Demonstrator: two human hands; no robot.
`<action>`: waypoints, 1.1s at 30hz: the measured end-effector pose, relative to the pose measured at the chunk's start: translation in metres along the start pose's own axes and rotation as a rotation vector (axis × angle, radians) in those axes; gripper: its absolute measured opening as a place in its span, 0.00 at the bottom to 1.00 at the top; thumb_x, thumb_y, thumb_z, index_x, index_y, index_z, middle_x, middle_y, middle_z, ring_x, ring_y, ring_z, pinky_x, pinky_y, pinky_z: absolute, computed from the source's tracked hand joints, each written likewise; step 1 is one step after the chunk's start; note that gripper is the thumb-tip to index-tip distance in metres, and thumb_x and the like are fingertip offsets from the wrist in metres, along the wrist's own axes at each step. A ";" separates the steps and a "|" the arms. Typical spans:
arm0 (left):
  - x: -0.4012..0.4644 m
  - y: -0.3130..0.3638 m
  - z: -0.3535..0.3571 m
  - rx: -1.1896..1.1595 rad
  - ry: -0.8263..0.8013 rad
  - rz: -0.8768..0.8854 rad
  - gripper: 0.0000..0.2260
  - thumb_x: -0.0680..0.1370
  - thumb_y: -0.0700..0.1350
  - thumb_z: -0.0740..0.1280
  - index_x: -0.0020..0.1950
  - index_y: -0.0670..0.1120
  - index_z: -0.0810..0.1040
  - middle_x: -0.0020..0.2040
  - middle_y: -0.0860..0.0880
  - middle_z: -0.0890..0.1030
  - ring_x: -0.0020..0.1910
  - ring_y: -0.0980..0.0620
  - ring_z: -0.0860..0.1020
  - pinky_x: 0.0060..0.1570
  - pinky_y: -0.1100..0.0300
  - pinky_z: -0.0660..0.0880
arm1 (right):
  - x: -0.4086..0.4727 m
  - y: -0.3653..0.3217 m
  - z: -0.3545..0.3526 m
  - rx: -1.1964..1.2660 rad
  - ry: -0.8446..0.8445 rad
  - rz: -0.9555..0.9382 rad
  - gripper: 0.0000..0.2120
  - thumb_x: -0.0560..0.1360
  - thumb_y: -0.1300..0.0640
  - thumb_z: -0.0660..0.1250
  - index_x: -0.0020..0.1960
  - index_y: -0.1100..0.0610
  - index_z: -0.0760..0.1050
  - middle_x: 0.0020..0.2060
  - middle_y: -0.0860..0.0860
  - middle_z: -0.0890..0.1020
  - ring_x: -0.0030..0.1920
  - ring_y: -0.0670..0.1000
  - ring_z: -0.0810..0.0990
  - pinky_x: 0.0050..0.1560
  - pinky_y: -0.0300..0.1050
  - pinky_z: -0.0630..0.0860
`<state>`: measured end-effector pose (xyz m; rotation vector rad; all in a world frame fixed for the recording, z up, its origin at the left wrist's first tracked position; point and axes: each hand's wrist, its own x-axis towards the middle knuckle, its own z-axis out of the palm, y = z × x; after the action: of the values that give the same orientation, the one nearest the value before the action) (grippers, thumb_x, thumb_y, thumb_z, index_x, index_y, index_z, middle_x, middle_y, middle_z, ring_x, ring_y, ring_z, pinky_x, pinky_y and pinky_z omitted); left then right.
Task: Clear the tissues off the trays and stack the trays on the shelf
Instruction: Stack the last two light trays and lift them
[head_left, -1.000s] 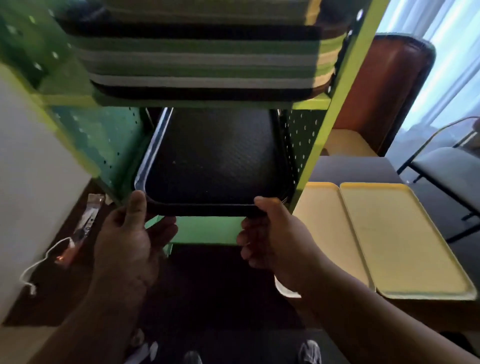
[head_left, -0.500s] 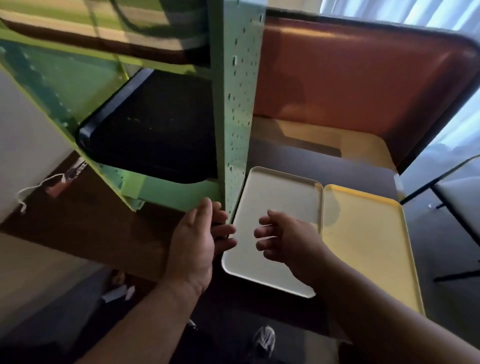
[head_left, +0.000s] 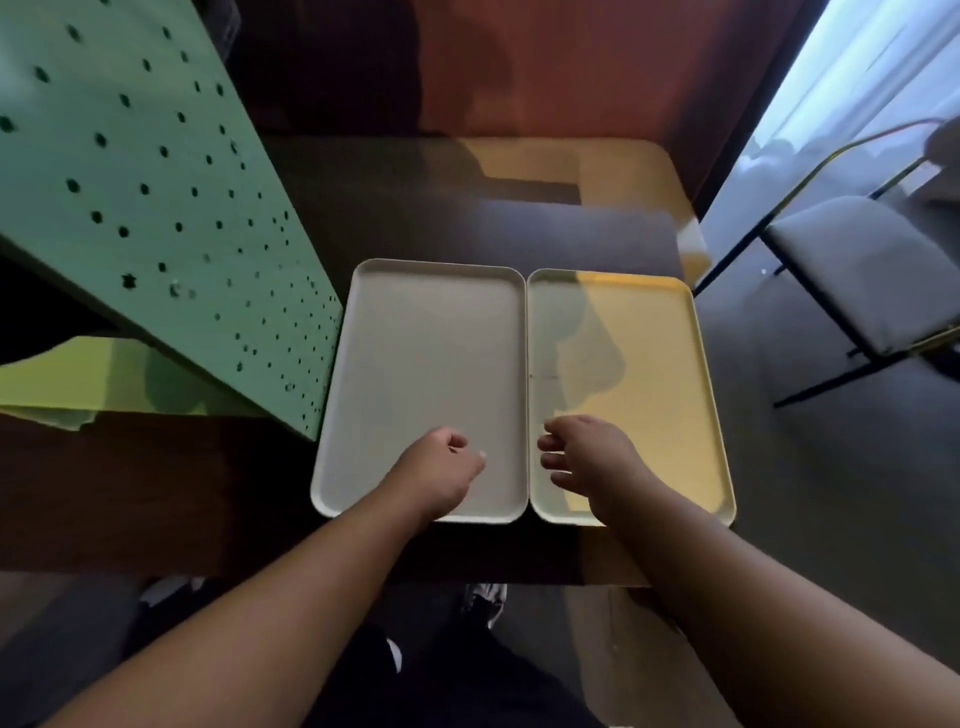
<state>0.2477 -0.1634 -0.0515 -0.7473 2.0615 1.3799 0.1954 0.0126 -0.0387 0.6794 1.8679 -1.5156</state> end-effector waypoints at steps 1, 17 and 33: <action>0.006 -0.010 0.008 0.212 -0.047 0.017 0.24 0.74 0.55 0.69 0.67 0.50 0.72 0.61 0.46 0.79 0.58 0.45 0.80 0.57 0.50 0.78 | 0.008 0.006 -0.001 -0.050 0.006 0.008 0.02 0.78 0.59 0.65 0.48 0.57 0.75 0.38 0.55 0.74 0.37 0.54 0.69 0.35 0.46 0.65; -0.015 -0.038 0.021 1.075 0.237 1.022 0.05 0.69 0.42 0.61 0.40 0.46 0.76 0.38 0.45 0.77 0.34 0.43 0.76 0.22 0.55 0.67 | 0.036 0.014 0.012 -0.095 -0.061 -0.008 0.10 0.78 0.48 0.67 0.47 0.55 0.78 0.48 0.58 0.85 0.47 0.59 0.85 0.48 0.53 0.81; -0.001 0.037 0.019 0.064 0.359 0.207 0.06 0.79 0.49 0.67 0.47 0.47 0.80 0.42 0.50 0.83 0.43 0.48 0.83 0.45 0.48 0.81 | 0.021 0.030 -0.151 -0.120 0.270 -0.146 0.20 0.83 0.42 0.60 0.51 0.57 0.81 0.44 0.55 0.86 0.44 0.57 0.85 0.47 0.57 0.84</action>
<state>0.2250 -0.1334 -0.0335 -0.8211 2.5106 1.3571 0.1806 0.1665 -0.0528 0.7355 2.2346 -1.4438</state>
